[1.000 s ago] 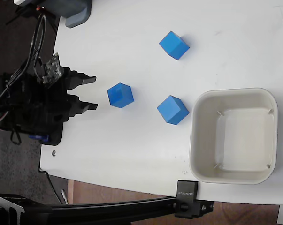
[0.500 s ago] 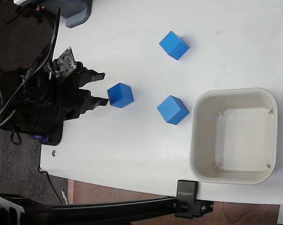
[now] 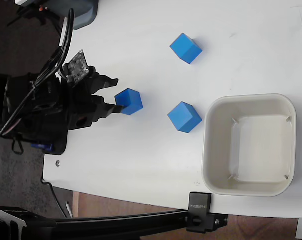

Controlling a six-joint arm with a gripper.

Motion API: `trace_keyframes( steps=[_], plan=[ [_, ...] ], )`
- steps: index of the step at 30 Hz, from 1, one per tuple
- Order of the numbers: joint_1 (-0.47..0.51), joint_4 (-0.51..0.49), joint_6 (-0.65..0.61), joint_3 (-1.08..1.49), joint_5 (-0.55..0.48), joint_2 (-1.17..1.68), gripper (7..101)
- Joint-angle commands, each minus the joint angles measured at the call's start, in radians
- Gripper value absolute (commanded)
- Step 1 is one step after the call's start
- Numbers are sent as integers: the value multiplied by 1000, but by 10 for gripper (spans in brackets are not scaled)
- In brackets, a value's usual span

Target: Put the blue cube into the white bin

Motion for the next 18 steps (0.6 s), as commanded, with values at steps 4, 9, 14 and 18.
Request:
trace_keyframes(
  steps=[4, 9, 14, 18],
  plan=[
    [2, -51, -5, 2, -17, -12, 1000],
    [2, -74, 2, 26, -12, -12, 1000],
    [14, -92, -2, 34, -15, -32, 1000],
    [20, -115, -5, 38, -21, -58, 1000]
  ],
)
